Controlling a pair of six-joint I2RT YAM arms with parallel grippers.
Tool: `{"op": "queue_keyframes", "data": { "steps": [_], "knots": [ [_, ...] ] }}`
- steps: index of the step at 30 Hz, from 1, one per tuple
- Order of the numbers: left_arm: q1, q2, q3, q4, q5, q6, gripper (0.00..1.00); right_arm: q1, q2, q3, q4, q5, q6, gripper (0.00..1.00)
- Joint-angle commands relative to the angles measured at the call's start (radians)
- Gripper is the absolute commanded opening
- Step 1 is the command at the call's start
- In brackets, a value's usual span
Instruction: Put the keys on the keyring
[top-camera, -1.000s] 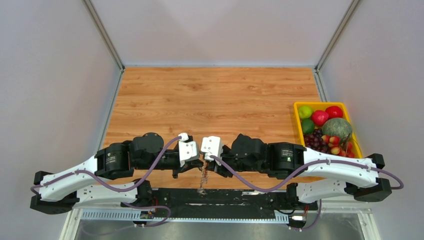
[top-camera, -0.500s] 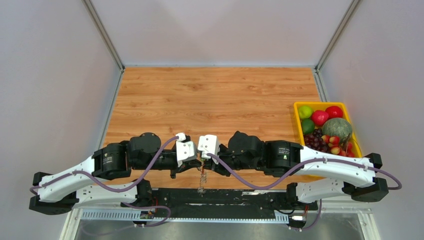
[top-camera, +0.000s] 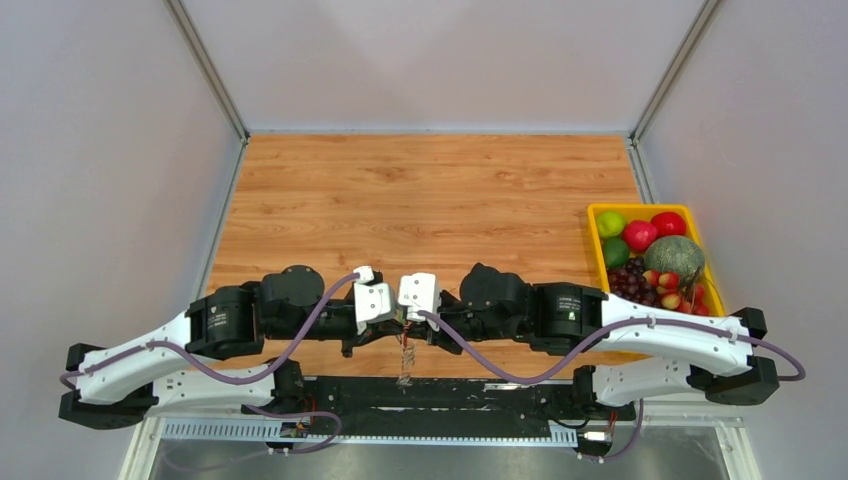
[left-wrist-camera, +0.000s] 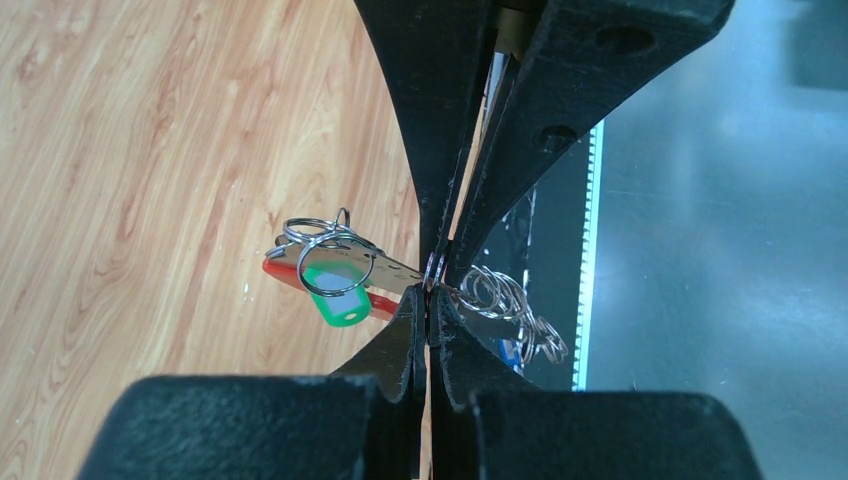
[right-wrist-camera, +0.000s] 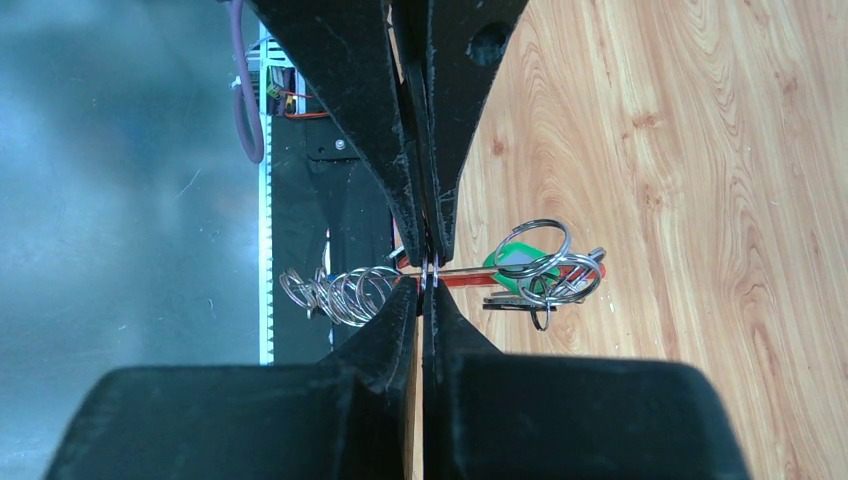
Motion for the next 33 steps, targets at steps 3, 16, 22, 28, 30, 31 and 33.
{"op": "queue_keyframes", "data": {
  "steps": [3,16,22,28,30,31,33],
  "knots": [
    [0.002,-0.013,0.017,0.102,0.006,-0.011,0.05,0.001,-0.081,-0.059,0.166,-0.038,-0.027,0.0],
    [0.003,-0.137,-0.071,0.303,0.055,0.003,0.42,0.003,-0.199,-0.149,0.303,-0.032,0.011,0.0],
    [0.003,-0.141,-0.084,0.347,0.079,0.001,0.43,0.003,-0.222,-0.165,0.344,-0.023,0.016,0.0],
    [0.002,-0.123,-0.089,0.355,0.098,0.0,0.37,0.003,-0.235,-0.168,0.363,-0.013,0.014,0.0],
    [0.002,-0.122,-0.09,0.356,0.091,-0.001,0.33,0.003,-0.243,-0.17,0.368,-0.01,0.013,0.0],
    [0.002,-0.119,-0.09,0.358,0.09,-0.001,0.29,0.002,-0.244,-0.17,0.37,-0.01,0.015,0.0],
    [0.003,-0.117,-0.089,0.358,0.091,-0.001,0.17,0.003,-0.247,-0.172,0.372,-0.01,0.015,0.0]
  ]
}}
